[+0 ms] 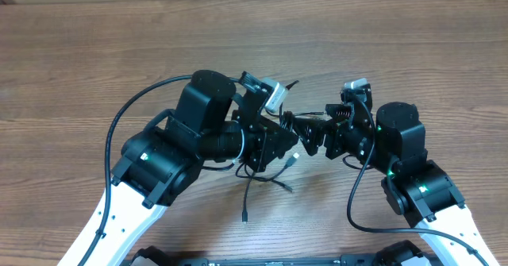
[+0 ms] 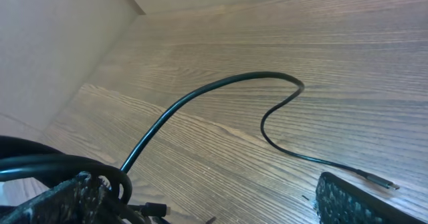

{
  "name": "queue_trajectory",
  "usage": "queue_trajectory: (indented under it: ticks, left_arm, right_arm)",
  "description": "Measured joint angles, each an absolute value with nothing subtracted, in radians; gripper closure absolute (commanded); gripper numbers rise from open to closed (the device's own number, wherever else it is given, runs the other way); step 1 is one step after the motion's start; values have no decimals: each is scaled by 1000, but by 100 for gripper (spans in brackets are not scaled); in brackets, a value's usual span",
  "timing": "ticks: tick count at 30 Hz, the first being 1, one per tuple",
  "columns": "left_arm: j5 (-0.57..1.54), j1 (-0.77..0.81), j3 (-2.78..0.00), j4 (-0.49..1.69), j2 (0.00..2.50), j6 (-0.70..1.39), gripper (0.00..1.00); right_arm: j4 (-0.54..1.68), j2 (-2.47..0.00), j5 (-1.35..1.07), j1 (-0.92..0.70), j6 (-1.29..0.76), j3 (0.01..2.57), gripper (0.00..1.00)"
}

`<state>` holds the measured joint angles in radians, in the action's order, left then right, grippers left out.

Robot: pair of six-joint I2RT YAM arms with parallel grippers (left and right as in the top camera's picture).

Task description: Untangle cables

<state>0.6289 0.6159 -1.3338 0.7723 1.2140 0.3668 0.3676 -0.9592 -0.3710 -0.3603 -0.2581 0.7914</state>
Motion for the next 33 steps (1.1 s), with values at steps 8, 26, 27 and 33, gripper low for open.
queue_trajectory:
  ticks: [8,26,27,33]
  left_arm:
    - [633,616,-1334,759,1214,367,96]
    - [643,635,-1334,738,1223,368,96]
    - [640,635,-1334,738,1225,368,96]
    - [590,635,-1334,741,1227,429,96]
  right_arm:
    - [326,-959,-444,-360,-266,791,0]
    - [310,-999,-392,-361,-284,791,0]
    - [315,-999,-389,-361,-284,791,0]
    - [371,-1002,-383,-361,-285,791,0]
